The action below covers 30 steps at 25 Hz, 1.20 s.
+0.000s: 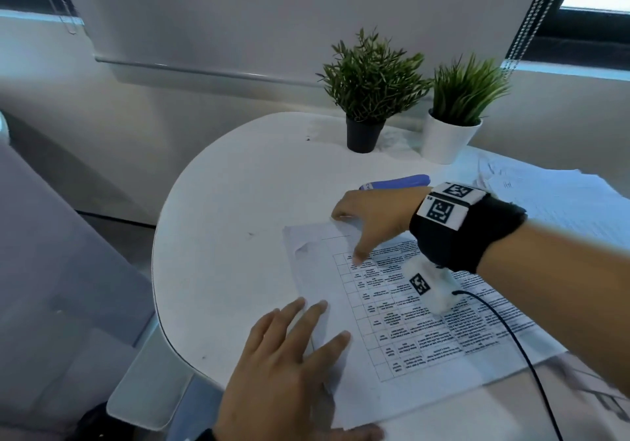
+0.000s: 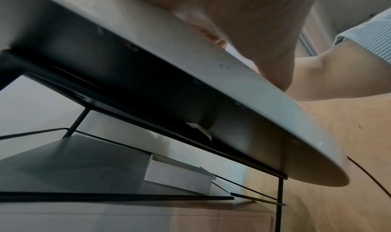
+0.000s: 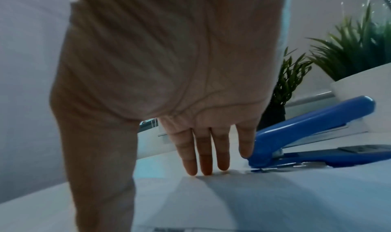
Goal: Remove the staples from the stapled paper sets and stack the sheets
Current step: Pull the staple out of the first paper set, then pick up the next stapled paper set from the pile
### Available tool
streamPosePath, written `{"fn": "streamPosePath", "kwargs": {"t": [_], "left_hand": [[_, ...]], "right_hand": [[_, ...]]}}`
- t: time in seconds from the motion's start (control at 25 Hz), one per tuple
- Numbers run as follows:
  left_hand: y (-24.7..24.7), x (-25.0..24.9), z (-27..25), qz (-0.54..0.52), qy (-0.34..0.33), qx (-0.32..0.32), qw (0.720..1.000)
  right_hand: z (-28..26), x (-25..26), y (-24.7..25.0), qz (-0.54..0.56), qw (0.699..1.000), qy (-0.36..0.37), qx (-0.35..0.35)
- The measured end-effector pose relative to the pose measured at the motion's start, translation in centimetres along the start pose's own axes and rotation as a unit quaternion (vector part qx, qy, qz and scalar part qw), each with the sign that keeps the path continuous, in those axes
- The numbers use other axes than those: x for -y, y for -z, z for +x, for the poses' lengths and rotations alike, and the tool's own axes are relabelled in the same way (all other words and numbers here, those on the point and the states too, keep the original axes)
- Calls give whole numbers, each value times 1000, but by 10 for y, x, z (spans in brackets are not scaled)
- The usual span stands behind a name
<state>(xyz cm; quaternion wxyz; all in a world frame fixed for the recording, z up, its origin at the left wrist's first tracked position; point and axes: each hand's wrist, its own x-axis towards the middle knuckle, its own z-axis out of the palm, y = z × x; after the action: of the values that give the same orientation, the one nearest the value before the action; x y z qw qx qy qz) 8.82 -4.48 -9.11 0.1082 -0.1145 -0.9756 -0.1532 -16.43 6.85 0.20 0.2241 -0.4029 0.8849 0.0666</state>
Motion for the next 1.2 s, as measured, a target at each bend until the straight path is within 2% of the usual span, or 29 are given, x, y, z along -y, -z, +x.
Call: {"fn": "streamPosePath", "kwargs": {"t": [0.04,0.28,0.44,0.56,0.72,1.08,1.16,1.2], "left_hand": [[2,-1,0,4,14,26,1000],[-3,-5,-2,58,0,11,998],[-3,-15,-1,78,46,51,995],[-3,-15,0,85,43,42,995],[-4,-14,0,105,49,72,991],[9,12,0,90,23,81,992],[15,22,-5,75,57,72,993],[17,27,-9,46,96,54,993]], "right_hand": [[0,2,-2,-4,1000,-10,19],[0,6,-4,-4,999,-32,-1],[-3,7,-7,23,999,-36,-14],[-6,5,-10,35,999,-34,-24],[-7,5,-13,88,995,-51,-21],[-17,10,-18,37,996,-67,-53],[-21,9,-22,62,993,-79,-66],[-21,8,-25,76,991,-80,-80]]}}
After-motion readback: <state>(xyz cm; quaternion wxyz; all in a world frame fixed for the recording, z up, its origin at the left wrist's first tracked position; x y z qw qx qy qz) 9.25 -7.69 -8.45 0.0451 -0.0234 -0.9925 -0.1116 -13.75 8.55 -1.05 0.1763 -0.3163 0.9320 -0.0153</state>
